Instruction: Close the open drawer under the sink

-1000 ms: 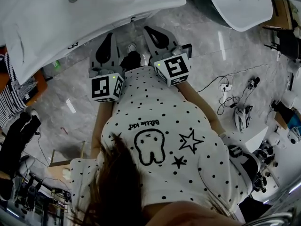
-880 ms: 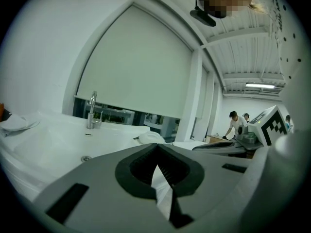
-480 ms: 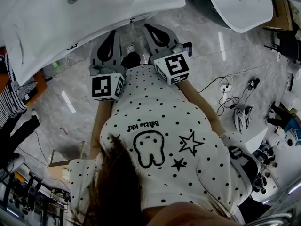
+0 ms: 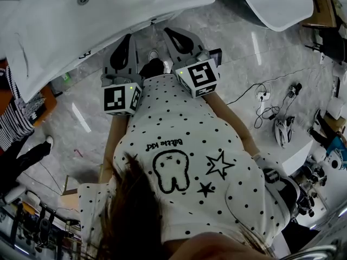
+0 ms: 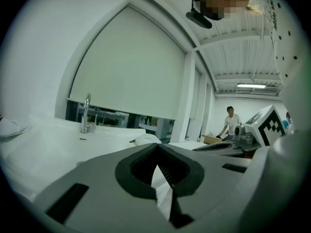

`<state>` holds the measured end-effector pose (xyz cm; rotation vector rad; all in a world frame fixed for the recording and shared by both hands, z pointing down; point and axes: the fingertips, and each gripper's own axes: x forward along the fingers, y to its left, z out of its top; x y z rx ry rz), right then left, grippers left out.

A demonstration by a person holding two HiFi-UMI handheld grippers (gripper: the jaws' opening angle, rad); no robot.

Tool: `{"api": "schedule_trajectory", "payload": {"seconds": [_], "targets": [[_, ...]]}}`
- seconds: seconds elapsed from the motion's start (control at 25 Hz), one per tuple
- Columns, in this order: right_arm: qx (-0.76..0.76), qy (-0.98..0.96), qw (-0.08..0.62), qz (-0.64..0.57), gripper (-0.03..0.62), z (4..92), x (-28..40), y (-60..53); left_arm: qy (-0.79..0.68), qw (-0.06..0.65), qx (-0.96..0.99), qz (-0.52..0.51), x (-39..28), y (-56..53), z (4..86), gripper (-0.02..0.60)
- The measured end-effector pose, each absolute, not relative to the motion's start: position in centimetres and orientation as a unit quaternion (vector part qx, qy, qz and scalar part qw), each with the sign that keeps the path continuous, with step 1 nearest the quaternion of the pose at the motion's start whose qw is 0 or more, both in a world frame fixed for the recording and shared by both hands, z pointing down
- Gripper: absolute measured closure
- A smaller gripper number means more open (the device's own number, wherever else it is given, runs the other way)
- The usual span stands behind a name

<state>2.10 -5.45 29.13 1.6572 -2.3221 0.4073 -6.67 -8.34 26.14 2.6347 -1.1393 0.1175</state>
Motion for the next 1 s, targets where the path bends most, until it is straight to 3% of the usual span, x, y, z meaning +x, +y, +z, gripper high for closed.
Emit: {"api": "schedule_trajectory", "payload": {"seconds": [1.0], "targets": [[0.584, -0.789, 0.127, 0.144, 0.580, 28.5, 2.8, -5.9, -0.392, 0.140, 0.909, 0.031, -6.8, -9.0, 25.7, 0.577]]}}
